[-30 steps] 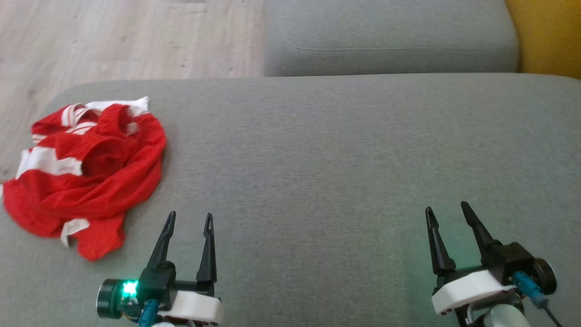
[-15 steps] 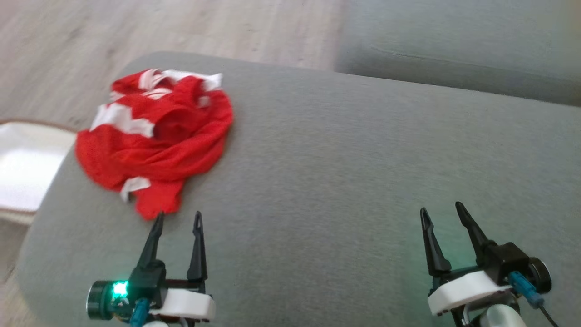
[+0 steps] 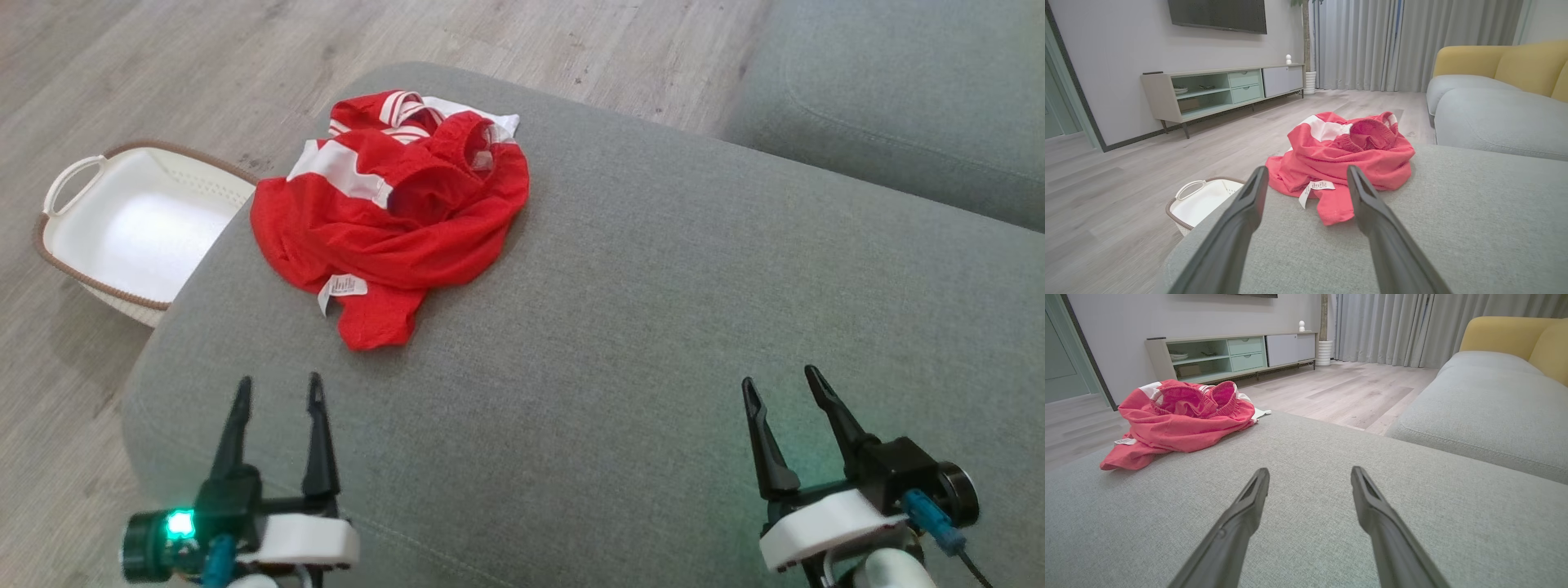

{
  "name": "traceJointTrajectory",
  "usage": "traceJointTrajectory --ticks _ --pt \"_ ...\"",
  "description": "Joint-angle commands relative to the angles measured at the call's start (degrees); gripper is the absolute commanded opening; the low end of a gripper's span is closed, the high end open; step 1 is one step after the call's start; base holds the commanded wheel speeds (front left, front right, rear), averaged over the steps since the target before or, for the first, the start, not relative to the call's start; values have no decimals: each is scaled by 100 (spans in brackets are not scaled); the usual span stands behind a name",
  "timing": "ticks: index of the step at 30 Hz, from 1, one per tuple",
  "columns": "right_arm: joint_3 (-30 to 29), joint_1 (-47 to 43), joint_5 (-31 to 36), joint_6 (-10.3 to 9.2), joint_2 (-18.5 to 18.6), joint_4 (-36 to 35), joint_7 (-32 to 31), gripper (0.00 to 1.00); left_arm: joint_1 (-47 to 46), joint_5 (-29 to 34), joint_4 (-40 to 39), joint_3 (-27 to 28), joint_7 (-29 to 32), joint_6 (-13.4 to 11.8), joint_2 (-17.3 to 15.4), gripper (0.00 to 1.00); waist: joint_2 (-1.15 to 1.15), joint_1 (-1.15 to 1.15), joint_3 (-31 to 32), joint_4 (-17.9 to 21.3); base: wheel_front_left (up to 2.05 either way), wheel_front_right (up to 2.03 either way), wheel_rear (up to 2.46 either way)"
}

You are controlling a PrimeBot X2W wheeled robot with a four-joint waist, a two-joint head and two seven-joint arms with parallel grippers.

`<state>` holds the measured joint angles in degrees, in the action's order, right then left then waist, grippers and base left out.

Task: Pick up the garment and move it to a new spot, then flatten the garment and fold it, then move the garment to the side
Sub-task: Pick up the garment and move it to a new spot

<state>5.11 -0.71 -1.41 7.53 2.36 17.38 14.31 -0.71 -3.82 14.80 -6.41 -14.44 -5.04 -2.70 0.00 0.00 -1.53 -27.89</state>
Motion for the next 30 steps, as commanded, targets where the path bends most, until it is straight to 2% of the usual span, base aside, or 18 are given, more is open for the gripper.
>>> traceJointTrajectory --ticks 1,9,14,17,20,23,26,30 --pt "145 183 51 -4 52 -149 69 100 -165 4 -214 269 -56 8 -20 100 0 0 -24 12 0 0 0" --pt "31 425 487 -4 57 -279 69 100 -636 -56 -607 829 -56 71 -62 100 0 0 -709 263 0 0 0" --pt "-62 819 708 -4 336 -541 69 100 -1671 39 -889 922 -56 211 -63 100 0 0 -1577 414 0 0 0" --pt "-35 1061 757 -4 548 -684 69 100 -2511 97 -759 892 -56 351 -132 100 0 0 -2010 490 0 0 0" --pt "13 1282 802 -4 765 -827 69 100 -3429 116 -269 801 -56 509 -218 100 0 0 -2345 571 0 0 0" --pt "6 1467 821 -4 987 -1011 69 100 -4459 107 610 684 79 716 -344 100 0 0 -2629 640 0 0 0" --pt "-33 1575 841 -4 1184 -1216 69 100 -5427 56 1539 597 540 886 -451 100 0 0 -2841 729 0 0 0" --pt "-162 1587 842 -4 1355 -1433 69 100 -6238 -161 2549 511 1207 1096 -528 100 0 0 -3045 809 0 0 0"
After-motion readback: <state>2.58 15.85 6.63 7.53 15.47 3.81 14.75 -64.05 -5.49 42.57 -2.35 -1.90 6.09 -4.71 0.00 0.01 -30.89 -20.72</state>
